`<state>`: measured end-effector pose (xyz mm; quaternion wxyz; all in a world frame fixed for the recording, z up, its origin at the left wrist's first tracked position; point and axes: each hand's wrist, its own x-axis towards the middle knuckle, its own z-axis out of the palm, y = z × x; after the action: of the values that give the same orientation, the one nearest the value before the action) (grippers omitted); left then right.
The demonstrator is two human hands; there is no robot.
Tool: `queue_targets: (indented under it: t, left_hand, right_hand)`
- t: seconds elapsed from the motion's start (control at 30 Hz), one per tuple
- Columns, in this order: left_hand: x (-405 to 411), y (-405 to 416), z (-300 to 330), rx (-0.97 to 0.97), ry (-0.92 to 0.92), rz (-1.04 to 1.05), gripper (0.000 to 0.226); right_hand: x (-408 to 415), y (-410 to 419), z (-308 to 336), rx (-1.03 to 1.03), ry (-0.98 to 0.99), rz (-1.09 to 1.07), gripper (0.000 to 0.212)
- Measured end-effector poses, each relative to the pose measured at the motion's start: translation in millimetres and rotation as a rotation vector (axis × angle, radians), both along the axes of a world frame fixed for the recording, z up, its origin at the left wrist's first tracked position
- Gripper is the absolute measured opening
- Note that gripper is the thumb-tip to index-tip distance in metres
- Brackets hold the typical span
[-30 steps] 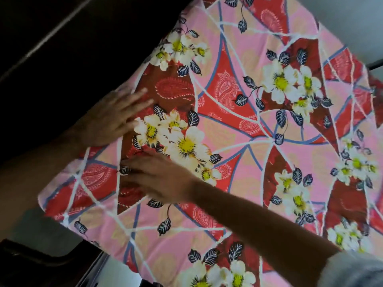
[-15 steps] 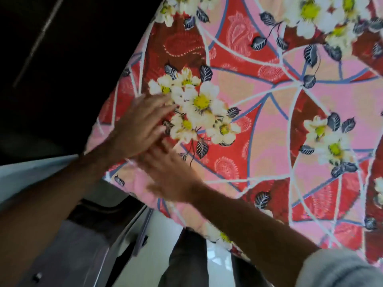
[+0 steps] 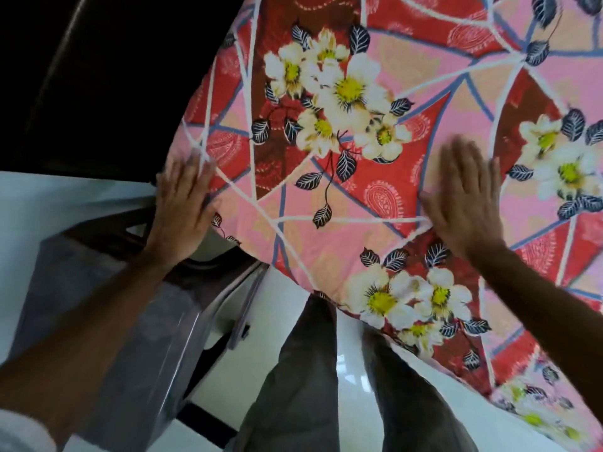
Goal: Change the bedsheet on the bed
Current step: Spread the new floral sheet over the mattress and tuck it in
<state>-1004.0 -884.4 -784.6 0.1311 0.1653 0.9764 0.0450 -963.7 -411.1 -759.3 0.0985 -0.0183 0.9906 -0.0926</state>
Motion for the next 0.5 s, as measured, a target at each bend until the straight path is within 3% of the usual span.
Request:
queue_targets:
  t: [0.07,0.13,0.23,0.37,0.43,0.5]
  left_hand:
    - [7.1,10.6,9.3,0.022,0.038,-0.027,0.063]
    - [11.0,44.5,21.3,0.098,0.084,-0.16,0.057]
    - [7.5,116.4,32.5,0.222,0.107,-0.303,0.055]
    - [4.5,197.7,22.1,0.083,0.159,-0.585,0.062]
    - [9.2,216.8,8.3,-0.017,0.174,-0.686,0.065]
    - [24.9,220.1,-3.1,-0.059,0.152,-0.664,0.069]
  right_hand:
    - [9.2,-21.0,-13.7,0.11,-0.006,-0.042,0.073]
    - [25.9,-71.1,-19.1,0.097,0.004,0.114,0.079]
    - [73.4,-147.7,-30.4,-0.043,-0.016,0.613,0.084]
    - [163.6,-176.9,-42.0,-0.141,-0.142,1.198,0.068]
    - [186.7,-151.0,-36.3,-0.163,-0.095,1.195,0.059]
    - [195.8,-104.2,-24.8,-0.236,-0.016,0.961,0.052]
